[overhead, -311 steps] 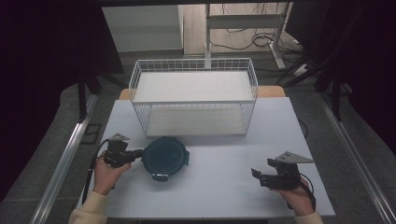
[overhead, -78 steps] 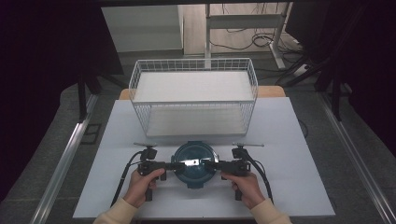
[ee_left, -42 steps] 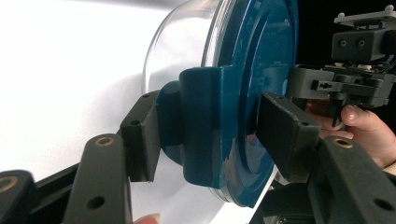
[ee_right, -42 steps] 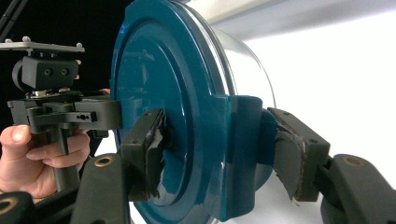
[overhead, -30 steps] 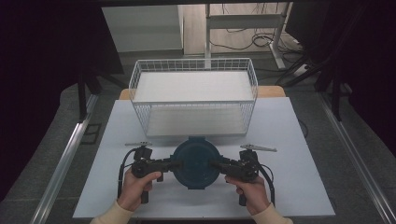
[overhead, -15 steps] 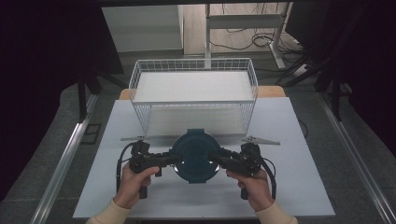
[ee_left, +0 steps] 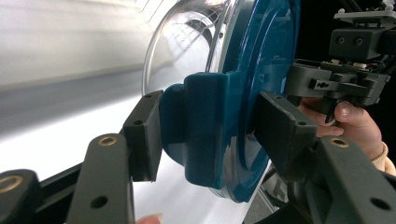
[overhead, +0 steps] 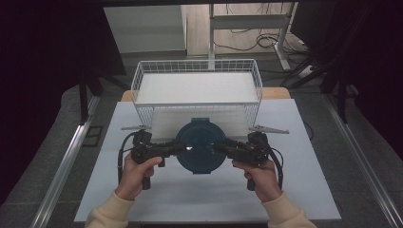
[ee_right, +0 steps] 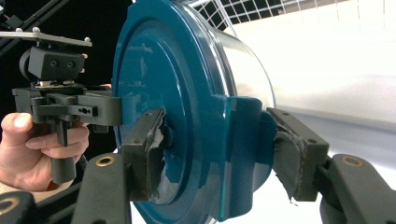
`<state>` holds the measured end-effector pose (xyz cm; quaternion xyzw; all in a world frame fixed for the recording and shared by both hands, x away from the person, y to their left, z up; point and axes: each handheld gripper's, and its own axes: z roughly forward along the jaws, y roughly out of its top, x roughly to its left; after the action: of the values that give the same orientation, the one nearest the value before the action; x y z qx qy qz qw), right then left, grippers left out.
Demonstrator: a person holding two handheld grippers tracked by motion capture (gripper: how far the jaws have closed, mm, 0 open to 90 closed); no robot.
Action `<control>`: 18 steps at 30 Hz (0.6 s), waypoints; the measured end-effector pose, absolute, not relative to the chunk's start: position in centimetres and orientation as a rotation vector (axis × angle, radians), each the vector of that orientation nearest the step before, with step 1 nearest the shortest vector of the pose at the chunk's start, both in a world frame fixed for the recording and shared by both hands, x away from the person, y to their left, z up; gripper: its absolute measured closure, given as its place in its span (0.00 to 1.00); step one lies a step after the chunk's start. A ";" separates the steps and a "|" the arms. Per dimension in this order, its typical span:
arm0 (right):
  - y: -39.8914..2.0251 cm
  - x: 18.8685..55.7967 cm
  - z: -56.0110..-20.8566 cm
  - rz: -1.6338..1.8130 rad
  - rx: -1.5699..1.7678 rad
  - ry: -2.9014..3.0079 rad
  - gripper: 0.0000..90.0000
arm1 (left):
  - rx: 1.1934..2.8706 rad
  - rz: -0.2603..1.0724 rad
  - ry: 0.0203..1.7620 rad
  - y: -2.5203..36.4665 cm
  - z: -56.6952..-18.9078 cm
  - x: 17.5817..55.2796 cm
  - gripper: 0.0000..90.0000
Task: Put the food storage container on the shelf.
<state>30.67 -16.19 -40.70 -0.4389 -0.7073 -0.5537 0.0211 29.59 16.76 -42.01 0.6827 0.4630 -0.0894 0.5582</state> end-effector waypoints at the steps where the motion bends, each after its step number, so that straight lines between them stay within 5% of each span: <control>1: -16.2 30.7 -40.5 -1.720 -1.363 -2.191 0.44 | 1.610 -0.207 1.092 16.7 -41.8 29.7 0.49; 18: -15.6 31.9 -37.5 -1.763 -1.294 -2.205 0.45 | 1.598 -0.142 1.069 17.5 -38.4 29.9 0.50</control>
<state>31.88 -15.63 -37.54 -0.4166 -0.7099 -0.5676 0.0182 29.90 17.50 -38.36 0.6807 0.4556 -0.0604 0.5704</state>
